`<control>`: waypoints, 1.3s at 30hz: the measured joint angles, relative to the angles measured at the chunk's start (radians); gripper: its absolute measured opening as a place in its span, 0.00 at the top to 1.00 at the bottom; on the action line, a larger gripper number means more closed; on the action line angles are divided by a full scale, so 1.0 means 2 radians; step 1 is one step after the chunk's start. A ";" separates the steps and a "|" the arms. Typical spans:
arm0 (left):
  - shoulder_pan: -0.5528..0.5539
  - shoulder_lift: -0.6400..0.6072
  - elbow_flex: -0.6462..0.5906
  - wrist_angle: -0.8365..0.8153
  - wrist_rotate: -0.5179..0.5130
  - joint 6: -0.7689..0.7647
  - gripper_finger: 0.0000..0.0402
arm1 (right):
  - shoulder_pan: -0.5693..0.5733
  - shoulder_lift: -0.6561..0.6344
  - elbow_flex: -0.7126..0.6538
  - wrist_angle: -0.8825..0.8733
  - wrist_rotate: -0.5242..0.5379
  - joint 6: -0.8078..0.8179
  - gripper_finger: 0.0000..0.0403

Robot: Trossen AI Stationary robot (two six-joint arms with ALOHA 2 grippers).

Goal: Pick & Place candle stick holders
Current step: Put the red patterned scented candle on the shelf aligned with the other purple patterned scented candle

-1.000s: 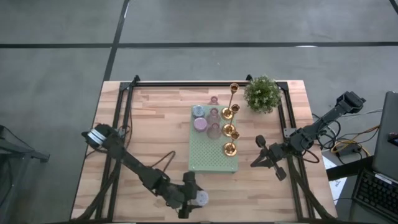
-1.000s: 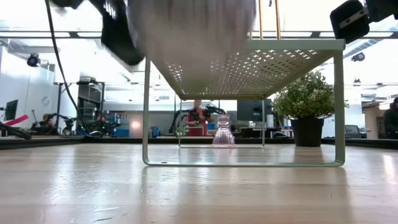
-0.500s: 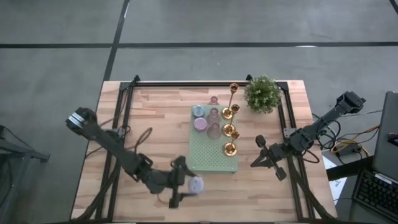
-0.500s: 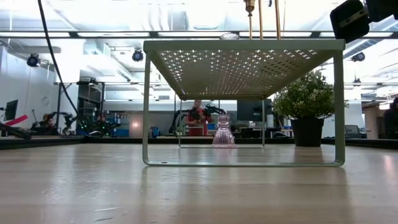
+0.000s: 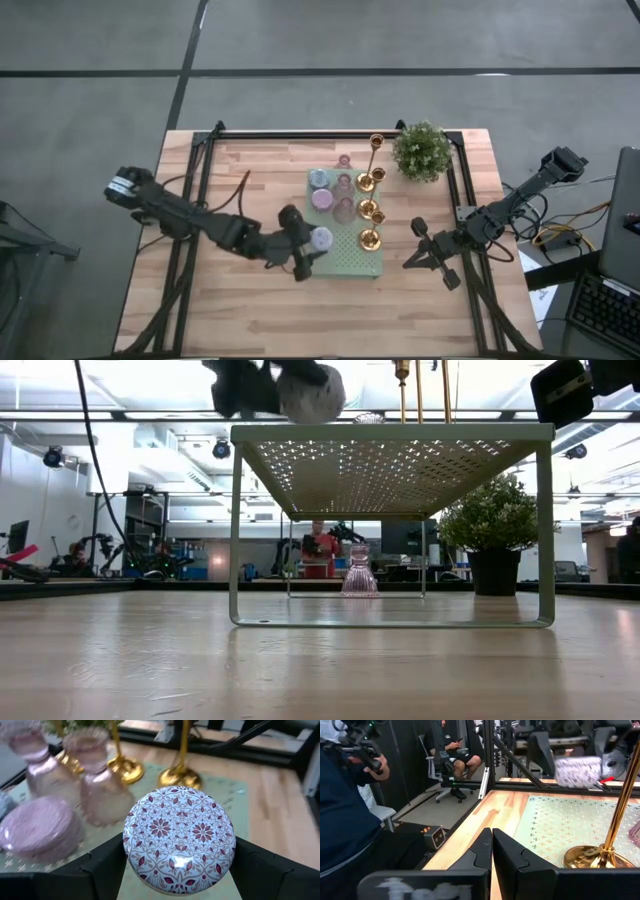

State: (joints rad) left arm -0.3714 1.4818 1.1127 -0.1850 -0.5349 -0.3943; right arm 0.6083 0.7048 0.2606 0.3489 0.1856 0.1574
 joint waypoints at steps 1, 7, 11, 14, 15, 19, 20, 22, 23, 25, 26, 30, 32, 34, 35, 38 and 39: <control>0.005 -0.001 -0.005 -0.001 0.001 0.000 0.25 | 0.000 0.000 0.000 0.000 0.000 0.000 0.98; 0.020 0.003 -0.029 0.006 0.009 -0.012 0.25 | 0.000 0.000 -0.001 0.000 0.000 0.000 0.98; 0.026 0.007 -0.046 0.019 0.011 -0.014 0.25 | 0.000 0.000 -0.001 0.000 0.012 0.000 0.98; 0.028 0.007 -0.053 0.029 0.010 -0.018 0.24 | 0.000 0.000 -0.001 0.000 0.012 0.000 0.98; 0.028 0.007 -0.054 0.028 0.010 -0.018 0.24 | 0.000 0.000 -0.001 0.001 0.012 0.000 0.98; 0.028 0.007 -0.054 0.033 0.010 -0.017 0.23 | 0.000 0.000 -0.001 0.001 0.013 0.000 0.98; 0.028 0.007 -0.054 0.033 0.011 -0.017 0.23 | 0.000 0.000 -0.001 0.000 0.013 0.000 0.98; 0.029 0.007 -0.056 0.033 0.010 -0.013 0.23 | 0.000 0.000 -0.001 0.000 0.013 0.000 0.98; 0.030 0.007 -0.057 0.033 0.010 -0.013 0.23 | 0.000 0.000 -0.001 0.000 0.013 0.000 0.98; 0.031 0.007 -0.060 0.034 0.010 -0.014 0.22 | 0.000 0.000 -0.001 0.000 0.013 0.000 0.98; 0.031 0.007 -0.060 0.034 0.010 -0.014 0.22 | 0.000 0.000 -0.001 0.000 0.013 0.000 0.98; 0.031 0.009 -0.061 0.042 0.010 -0.013 0.19 | 0.000 0.000 -0.001 0.000 0.014 -0.001 0.98; 0.031 0.012 -0.061 0.048 0.013 -0.011 0.18 | 0.000 0.000 -0.001 0.000 0.014 -0.002 0.98; 0.031 0.013 -0.061 0.053 0.014 -0.009 0.17 | 0.000 0.000 -0.001 0.000 0.014 -0.002 0.98; 0.031 0.013 -0.061 0.053 0.013 -0.009 0.16 | 0.000 0.000 -0.001 0.000 0.014 -0.002 0.98; 0.031 0.014 -0.062 0.053 0.014 -0.009 0.16 | 0.000 0.000 -0.001 0.000 0.013 -0.002 0.98; 0.031 0.014 -0.062 0.053 0.014 -0.010 0.16 | 0.000 0.000 -0.001 0.000 0.013 -0.001 0.98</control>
State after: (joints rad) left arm -0.3100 1.5091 0.9886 -0.0797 -0.5072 -0.4133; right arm 0.6083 0.7048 0.2588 0.3492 0.2123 0.1547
